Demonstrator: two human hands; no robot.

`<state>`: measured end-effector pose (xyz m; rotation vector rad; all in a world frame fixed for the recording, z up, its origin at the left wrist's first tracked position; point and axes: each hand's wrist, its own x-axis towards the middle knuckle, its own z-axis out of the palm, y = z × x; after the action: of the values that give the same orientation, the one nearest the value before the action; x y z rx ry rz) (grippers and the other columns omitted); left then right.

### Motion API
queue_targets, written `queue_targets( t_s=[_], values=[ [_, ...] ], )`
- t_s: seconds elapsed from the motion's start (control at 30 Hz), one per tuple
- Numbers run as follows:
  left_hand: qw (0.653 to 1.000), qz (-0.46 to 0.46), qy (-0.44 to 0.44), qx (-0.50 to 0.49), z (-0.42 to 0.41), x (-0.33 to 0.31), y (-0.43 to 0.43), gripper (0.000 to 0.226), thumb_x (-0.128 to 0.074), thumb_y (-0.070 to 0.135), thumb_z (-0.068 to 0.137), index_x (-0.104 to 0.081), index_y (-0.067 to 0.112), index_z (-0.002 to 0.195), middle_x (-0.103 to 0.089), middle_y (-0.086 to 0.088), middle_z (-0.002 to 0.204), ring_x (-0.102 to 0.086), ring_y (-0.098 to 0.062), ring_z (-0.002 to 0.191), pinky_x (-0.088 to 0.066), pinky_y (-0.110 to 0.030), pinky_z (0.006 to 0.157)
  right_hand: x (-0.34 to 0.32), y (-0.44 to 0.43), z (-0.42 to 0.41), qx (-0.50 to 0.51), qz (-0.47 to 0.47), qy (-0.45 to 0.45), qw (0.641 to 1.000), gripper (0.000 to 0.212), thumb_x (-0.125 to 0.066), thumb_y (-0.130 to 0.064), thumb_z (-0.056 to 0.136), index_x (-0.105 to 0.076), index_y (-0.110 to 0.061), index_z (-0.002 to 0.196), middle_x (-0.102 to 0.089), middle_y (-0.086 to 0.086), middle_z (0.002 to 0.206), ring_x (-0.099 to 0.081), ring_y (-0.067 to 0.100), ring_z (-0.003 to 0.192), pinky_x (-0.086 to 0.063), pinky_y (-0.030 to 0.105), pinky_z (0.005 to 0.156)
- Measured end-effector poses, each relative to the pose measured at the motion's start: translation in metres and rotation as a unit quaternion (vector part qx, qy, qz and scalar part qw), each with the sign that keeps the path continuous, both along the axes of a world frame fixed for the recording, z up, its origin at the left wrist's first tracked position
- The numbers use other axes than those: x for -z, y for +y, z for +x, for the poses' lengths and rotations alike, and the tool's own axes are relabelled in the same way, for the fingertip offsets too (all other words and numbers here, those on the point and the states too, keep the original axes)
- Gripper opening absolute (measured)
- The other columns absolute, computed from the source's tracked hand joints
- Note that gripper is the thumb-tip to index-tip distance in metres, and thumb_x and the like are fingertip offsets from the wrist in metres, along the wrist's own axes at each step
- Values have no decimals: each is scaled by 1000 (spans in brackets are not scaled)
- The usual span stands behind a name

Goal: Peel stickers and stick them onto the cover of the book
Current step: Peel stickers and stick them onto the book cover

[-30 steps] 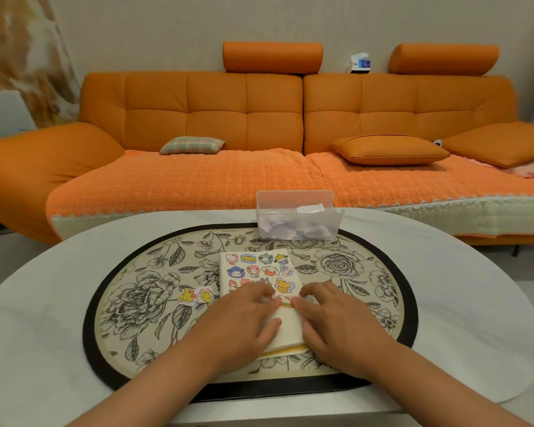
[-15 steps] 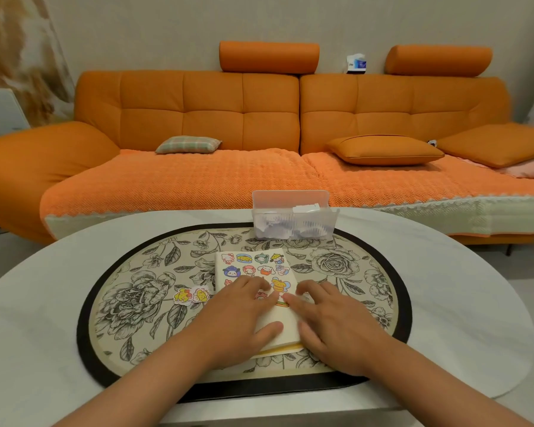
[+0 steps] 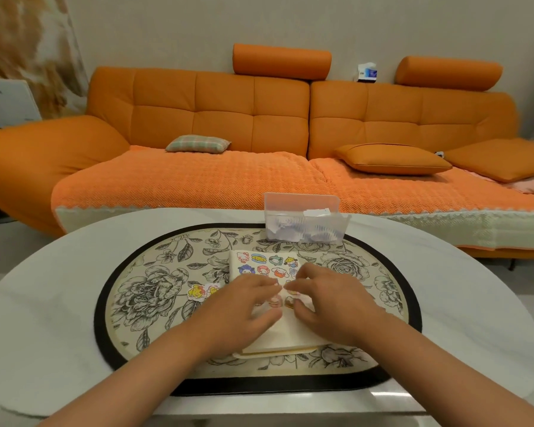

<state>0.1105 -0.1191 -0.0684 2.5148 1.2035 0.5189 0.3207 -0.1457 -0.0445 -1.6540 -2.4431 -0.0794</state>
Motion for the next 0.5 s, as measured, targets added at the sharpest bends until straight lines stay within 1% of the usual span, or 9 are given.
queue_targets(
  t_s=[0.1, 0.17, 0.23, 0.3, 0.37, 0.43, 0.5],
  values=[
    [998, 39, -26, -52, -19, -10, 10, 40, -50, 46, 100, -55, 38, 138, -51, 26, 130, -41, 6, 122, -42, -26, 102, -7, 14, -26, -10, 9, 31, 999, 40, -46, -47, 98, -56, -40, 136, -56, -15, 123, -58, 11, 107, -47, 30, 77],
    [993, 67, -17, -96, -37, -16, 19, 35, -52, 41, 99, -59, 37, 133, -55, 24, 122, -44, 2, 115, -45, -26, 93, -8, 23, -43, -18, 14, 47, 999, 38, -48, -44, 99, -58, -39, 135, -58, -15, 124, -61, 13, 106, -45, 29, 75],
    [988, 80, 16, -131, -58, -18, 26, 33, -53, 38, 99, -60, 37, 131, -56, 21, 120, -47, -2, 116, -45, -25, 88, -8, 33, -59, -26, 5, 62, 998, 37, -48, -42, 99, -60, -37, 134, -58, -15, 125, -62, 13, 104, -43, 29, 74],
    [983, 75, 61, -154, -76, -17, 33, 34, -52, 36, 100, -58, 37, 133, -55, 19, 121, -48, -4, 120, -44, -25, 87, -6, 41, -74, -38, -6, 68, 997, 35, -49, -41, 100, -61, -36, 133, -59, -14, 123, -62, 13, 102, -46, 29, 75],
    [981, 58, 87, -166, -89, -14, 38, 36, -52, 36, 100, -56, 37, 136, -54, 17, 125, -46, -6, 126, -46, -28, 91, -3, 47, -88, -51, -12, 63, 997, 35, -50, -41, 100, -62, -36, 132, -60, -13, 123, -61, 15, 104, -48, 31, 78],
    [980, 41, 103, -168, -97, -11, 41, 39, -51, 37, 100, -53, 36, 139, -53, 14, 127, -44, -8, 128, -45, -30, 93, 2, 53, -98, -60, -13, 55, 997, 35, -52, -42, 99, -62, -35, 132, -60, -11, 125, -61, 17, 108, -50, 33, 82],
    [981, 24, 105, -161, -102, -7, 44, 40, -49, 40, 101, -52, 37, 141, -51, 14, 127, -44, -9, 126, -45, -30, 94, 7, 59, -106, -68, -15, 43, 997, 37, -52, -43, 99, -62, -33, 133, -59, -9, 125, -60, 19, 110, -48, 34, 82]
  ],
)
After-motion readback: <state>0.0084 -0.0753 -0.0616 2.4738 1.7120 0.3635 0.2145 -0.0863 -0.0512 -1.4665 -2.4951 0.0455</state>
